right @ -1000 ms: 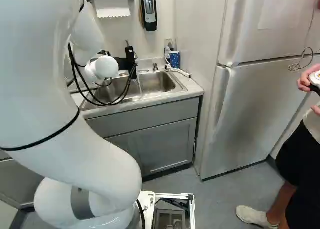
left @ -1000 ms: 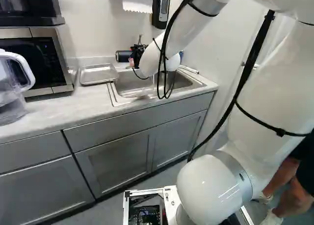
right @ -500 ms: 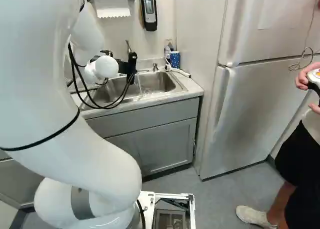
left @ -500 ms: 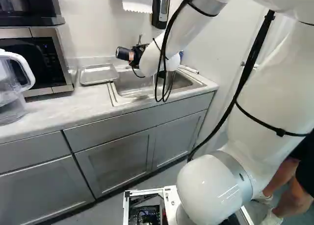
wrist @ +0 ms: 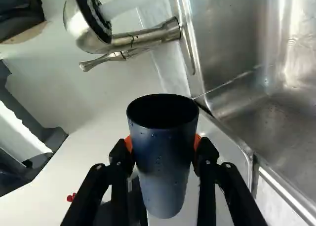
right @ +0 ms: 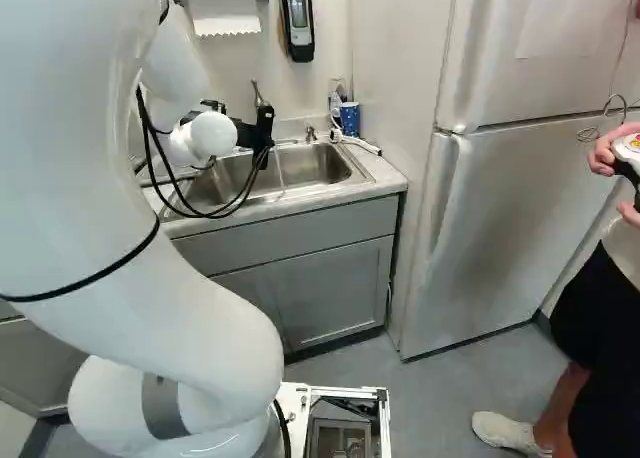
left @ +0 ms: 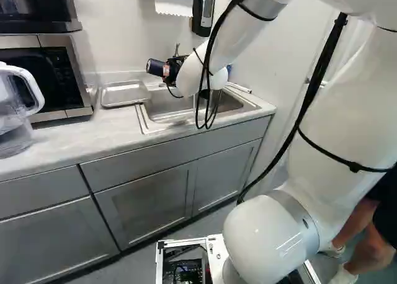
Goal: Rinse the cup and place it in the tray
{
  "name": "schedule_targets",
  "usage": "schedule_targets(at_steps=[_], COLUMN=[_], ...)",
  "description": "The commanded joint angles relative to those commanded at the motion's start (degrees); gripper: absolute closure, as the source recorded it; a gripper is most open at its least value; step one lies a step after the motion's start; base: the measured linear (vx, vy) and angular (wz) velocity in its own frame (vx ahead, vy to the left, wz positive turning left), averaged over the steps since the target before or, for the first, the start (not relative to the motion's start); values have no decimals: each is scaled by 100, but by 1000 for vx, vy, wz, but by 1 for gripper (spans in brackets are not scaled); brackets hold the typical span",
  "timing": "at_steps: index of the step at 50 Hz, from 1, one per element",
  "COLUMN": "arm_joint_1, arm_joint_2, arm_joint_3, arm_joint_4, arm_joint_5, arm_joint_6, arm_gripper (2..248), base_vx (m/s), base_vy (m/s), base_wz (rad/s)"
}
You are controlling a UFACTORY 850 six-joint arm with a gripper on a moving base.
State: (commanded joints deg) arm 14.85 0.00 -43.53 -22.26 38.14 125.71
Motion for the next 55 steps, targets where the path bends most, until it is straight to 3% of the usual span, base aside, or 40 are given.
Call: schedule_targets(at_steps=[14,19,55], arm_joint_1=[0,0,0], arm_joint_2=[0,0,0], arm_joint_3=[0,0,0], arm_joint_4=[0,0,-444], arm_joint_5=[0,0,0], arm_joint_6=[0,-140,-2229], arm_gripper=[125,125,125], base_vx=[0,0,0], base_vy=[0,0,0], base_wz=[0,0,0])
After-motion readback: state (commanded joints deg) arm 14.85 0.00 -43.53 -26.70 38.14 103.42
